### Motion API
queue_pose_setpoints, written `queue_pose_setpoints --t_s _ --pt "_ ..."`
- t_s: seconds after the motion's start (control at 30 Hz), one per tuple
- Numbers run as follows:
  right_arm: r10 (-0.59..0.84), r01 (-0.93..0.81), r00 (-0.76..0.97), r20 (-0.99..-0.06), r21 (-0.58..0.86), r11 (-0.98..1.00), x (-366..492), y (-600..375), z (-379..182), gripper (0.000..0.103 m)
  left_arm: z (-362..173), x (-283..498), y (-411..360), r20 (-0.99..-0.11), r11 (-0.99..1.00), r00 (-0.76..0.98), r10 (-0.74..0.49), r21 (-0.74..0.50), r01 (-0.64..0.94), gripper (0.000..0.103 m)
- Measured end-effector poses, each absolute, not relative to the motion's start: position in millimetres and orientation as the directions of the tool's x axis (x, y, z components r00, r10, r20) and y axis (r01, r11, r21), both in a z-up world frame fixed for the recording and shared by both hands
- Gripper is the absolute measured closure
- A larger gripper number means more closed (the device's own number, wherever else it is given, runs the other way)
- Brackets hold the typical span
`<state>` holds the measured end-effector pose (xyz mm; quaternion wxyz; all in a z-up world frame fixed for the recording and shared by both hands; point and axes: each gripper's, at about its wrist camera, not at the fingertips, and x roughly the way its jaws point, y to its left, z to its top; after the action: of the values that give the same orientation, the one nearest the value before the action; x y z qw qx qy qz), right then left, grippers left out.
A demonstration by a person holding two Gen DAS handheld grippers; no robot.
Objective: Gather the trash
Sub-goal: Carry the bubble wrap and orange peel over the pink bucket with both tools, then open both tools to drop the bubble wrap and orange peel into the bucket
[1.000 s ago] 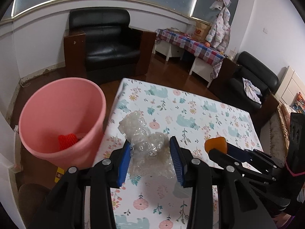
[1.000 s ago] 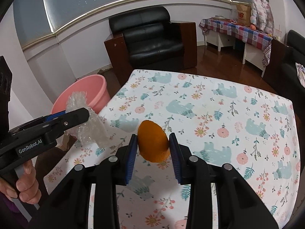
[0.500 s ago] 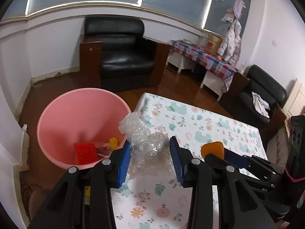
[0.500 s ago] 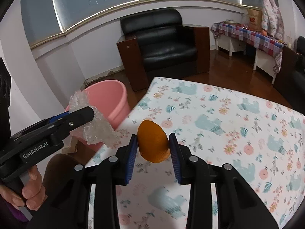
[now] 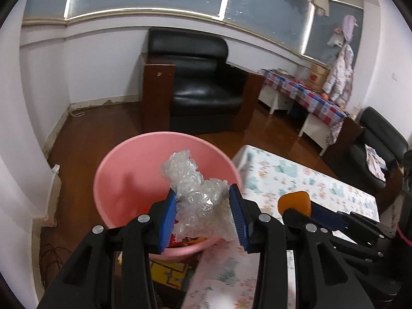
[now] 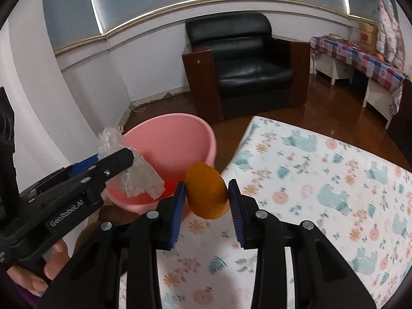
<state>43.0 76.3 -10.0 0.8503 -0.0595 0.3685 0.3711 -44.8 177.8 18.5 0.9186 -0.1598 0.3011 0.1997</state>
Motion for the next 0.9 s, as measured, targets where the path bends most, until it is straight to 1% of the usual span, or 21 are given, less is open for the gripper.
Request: queue_pose_setpoints --t_s 0.37,0.67,0.9 --pt "0.59 -0.697 0.426 -0.686 0.166 0.697 41.8 118.7 -15.9 0.068 -0.9 -52.5 223.4 -0.634 0.824 0.7 0.328 -0.17 -0.54 0.063" --pt "0.594 -0.697 0.403 -0.696 0.187 0.692 46.6 141.2 -24.2 0.068 -17.2 -61.4 248.6 -0.647 0.805 0.692 0.319 -0.201 -0.558 0.063" --pt "0.593 -0.706 0.388 -0.706 0.186 0.683 50.3 159.6 -33.6 0.068 -28.7 -53.5 255.1 -0.667 0.799 0.674 0.318 -0.195 -0.569 0.063"
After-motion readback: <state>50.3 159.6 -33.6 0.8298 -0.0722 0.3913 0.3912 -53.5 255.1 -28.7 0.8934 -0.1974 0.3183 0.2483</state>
